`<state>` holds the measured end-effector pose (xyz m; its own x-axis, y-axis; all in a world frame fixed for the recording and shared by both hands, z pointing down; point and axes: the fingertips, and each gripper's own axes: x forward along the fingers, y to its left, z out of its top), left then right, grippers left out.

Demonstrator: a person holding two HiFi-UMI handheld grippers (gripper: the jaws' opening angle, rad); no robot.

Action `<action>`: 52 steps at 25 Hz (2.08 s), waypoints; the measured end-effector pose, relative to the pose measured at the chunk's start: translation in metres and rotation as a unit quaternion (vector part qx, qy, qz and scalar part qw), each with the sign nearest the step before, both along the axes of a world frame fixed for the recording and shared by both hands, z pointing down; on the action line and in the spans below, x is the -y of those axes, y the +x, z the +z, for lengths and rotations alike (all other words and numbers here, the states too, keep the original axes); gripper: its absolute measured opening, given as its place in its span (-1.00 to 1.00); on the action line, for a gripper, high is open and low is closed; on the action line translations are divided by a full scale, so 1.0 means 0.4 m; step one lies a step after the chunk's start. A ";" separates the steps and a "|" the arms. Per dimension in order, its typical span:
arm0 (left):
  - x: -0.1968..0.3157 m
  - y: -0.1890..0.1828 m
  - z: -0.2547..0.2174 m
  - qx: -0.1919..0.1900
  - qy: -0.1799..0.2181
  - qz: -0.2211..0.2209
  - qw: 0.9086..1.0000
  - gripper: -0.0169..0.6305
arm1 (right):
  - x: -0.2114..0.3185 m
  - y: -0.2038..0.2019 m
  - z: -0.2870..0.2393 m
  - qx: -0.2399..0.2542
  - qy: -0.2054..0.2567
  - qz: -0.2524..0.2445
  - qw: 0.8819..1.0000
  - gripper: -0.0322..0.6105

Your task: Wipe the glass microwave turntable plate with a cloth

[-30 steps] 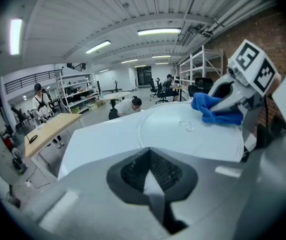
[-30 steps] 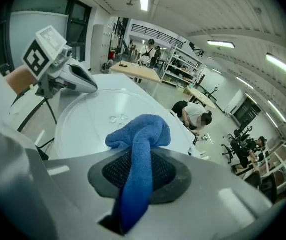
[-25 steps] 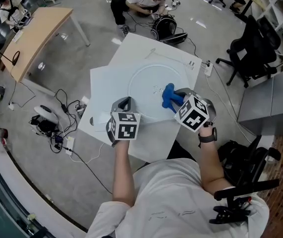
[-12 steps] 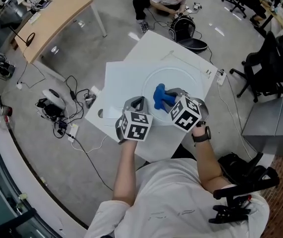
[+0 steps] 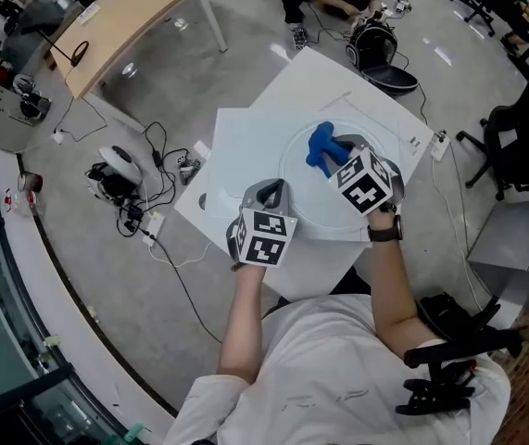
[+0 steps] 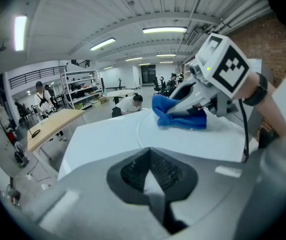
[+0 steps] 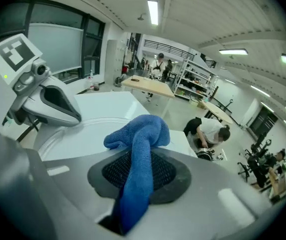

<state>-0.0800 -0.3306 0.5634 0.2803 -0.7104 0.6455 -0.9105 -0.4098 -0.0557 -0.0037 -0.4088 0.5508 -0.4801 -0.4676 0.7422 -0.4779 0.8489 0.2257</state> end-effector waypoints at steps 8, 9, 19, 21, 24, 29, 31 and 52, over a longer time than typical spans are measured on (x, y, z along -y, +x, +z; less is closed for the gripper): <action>0.006 -0.011 0.000 0.002 0.005 -0.002 1.000 -0.95 | 0.035 0.208 -0.009 -0.031 0.014 0.098 0.995 -0.65; 0.006 -0.013 0.000 0.004 0.006 -0.003 1.000 -0.95 | 0.020 0.222 -0.008 -0.035 0.014 0.102 0.994 -0.65; 0.016 -0.006 -0.001 0.021 0.015 0.019 0.999 -0.95 | -0.151 0.214 -0.012 -0.073 0.003 0.072 0.995 -0.65; 0.017 -0.003 -0.002 0.023 0.018 0.022 0.999 -0.95 | -0.194 0.171 -0.010 -0.063 -0.010 0.038 0.997 -0.65; 0.019 0.004 -0.001 0.019 0.018 0.025 0.999 -0.95 | -0.234 0.101 -0.005 -0.037 -0.025 -0.006 0.999 -0.65; 0.021 0.021 0.001 0.014 0.012 0.026 0.999 -0.95 | -0.215 0.021 0.001 -0.036 -0.023 -0.047 0.998 -0.64; 0.020 0.028 0.003 0.015 0.010 0.027 0.999 -0.95 | -0.190 0.000 0.005 -0.034 -0.019 -0.051 0.998 -0.64; 0.014 0.000 -0.007 0.016 0.018 0.023 0.999 -0.95 | -0.151 0.240 -0.018 -0.041 -0.007 0.085 0.995 -0.64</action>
<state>-0.0802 -0.3362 0.5607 0.2927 -0.7199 0.6293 -0.8879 -0.4489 -0.1005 0.0922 -0.3485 0.5436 -0.3327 -0.5265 0.7823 -0.5962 0.7602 0.2580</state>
